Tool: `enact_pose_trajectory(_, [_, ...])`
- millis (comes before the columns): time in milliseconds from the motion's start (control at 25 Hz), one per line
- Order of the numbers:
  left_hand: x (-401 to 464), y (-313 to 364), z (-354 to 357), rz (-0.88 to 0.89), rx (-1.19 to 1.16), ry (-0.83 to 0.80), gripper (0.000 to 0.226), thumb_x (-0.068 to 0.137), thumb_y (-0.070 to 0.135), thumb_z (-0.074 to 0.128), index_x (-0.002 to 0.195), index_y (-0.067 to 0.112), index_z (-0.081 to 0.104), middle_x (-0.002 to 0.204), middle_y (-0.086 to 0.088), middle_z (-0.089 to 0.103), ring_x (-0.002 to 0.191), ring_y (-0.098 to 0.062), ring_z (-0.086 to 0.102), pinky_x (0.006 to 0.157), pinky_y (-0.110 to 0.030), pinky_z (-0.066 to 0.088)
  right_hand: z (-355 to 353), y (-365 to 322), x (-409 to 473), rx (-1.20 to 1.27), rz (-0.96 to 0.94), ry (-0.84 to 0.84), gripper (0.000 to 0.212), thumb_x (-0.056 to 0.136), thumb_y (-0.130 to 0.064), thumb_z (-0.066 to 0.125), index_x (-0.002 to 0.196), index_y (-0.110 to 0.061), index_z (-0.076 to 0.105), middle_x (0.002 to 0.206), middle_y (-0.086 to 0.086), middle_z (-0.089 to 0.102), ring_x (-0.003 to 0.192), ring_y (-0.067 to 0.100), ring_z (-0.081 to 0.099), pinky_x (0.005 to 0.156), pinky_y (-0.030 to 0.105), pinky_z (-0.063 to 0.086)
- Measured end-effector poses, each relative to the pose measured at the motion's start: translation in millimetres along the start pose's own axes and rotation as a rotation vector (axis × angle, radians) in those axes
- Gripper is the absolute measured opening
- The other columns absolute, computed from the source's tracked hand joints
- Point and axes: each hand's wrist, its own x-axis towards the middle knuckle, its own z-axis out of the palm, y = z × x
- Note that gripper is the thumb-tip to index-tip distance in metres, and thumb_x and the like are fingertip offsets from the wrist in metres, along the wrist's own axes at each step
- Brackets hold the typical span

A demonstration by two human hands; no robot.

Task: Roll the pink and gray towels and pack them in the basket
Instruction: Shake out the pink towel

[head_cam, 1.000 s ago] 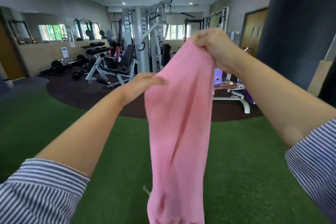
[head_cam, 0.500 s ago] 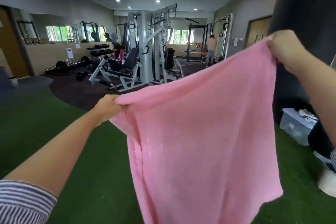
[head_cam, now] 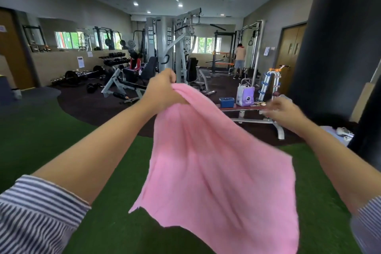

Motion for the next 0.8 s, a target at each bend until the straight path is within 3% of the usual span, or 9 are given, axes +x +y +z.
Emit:
enact_pose_trajectory(80, [-7,16,29,0.042,0.088,-0.128,0.056,0.062,0.019,0.088,0.083,0.016,0.036,0.075,-0.001,0.050,0.061,-0.012,0.041,0.048,-0.019,0.035,23,-52,-24,0.296,-0.175,-0.334,0.033,0.082,-0.012,0.067,0.113,-0.012,0.055,0.100,0.001,0.066,0.069,0.021,0.060,0.050,0.025,0.044])
enact_pose_trajectory(160, [-13,21,58,0.102,0.154,-0.230,0.061,0.061,0.017,0.088,0.090,0.012,0.035,0.073,-0.001,0.048,0.059,-0.012,0.040,0.041,-0.016,0.029,46,-78,-31,0.193,-0.339,-0.470,0.029,0.080,-0.008,0.067,0.107,-0.011,0.058,0.088,0.009,0.070,0.050,0.019,0.058,0.043,0.024,0.042])
enact_pose_trajectory(240, [-18,12,74,0.096,0.136,-0.276,0.057,0.062,0.011,0.085,0.089,0.010,0.035,0.069,0.000,0.047,0.055,-0.009,0.037,0.038,-0.016,0.028,61,-80,-28,-0.067,-0.455,-0.364,0.015,0.078,-0.001,0.061,0.093,-0.005,0.063,0.078,0.015,0.069,0.048,0.015,0.062,0.045,0.025,0.049])
enact_pose_trajectory(320, [-22,-3,78,0.048,0.079,-0.279,0.051,0.061,0.011,0.086,0.084,0.012,0.040,0.068,0.003,0.051,0.054,-0.007,0.039,0.041,-0.013,0.031,69,-71,-24,-0.121,-0.492,-0.231,0.011,0.079,0.001,0.058,0.083,-0.007,0.065,0.077,0.011,0.069,0.060,0.016,0.066,0.057,0.033,0.056])
enact_pose_trajectory(440, [-28,-22,78,0.031,0.036,-0.278,0.034,0.066,0.035,0.085,0.080,0.019,0.059,0.073,0.006,0.063,0.064,-0.006,0.054,0.054,-0.011,0.036,66,-66,-23,0.163,-0.404,-0.135,0.011,0.085,0.001,0.055,0.083,-0.006,0.063,0.072,0.013,0.068,0.062,0.025,0.069,0.056,0.034,0.057])
enact_pose_trajectory(560, [-35,-34,78,-0.051,-0.142,-0.361,0.027,0.077,0.049,0.072,0.086,0.024,0.070,0.086,0.005,0.072,0.084,-0.011,0.067,0.072,-0.025,0.051,48,-62,-17,0.371,-0.291,-0.068,0.017,0.083,0.007,0.053,0.083,-0.007,0.061,0.073,0.020,0.068,0.056,0.025,0.068,0.058,0.033,0.058])
enact_pose_trajectory(640, [-38,-31,78,-0.115,-0.249,-0.382,0.020,0.088,0.041,0.065,0.089,0.022,0.070,0.090,-0.001,0.073,0.086,-0.018,0.069,0.069,-0.029,0.056,33,-56,-12,0.350,-0.267,0.009,0.016,0.082,0.008,0.054,0.081,-0.008,0.058,0.080,0.018,0.067,0.055,0.021,0.068,0.054,0.028,0.056])
enact_pose_trajectory(800, [-28,9,88,-0.183,-0.321,-0.253,0.017,0.094,0.018,0.059,0.089,0.005,0.067,0.081,-0.016,0.070,0.060,-0.023,0.068,0.051,-0.034,0.058,31,-35,-2,0.279,-0.202,0.107,0.015,0.081,0.006,0.057,0.089,-0.007,0.056,0.098,0.013,0.063,0.068,0.022,0.070,0.065,0.036,0.059])
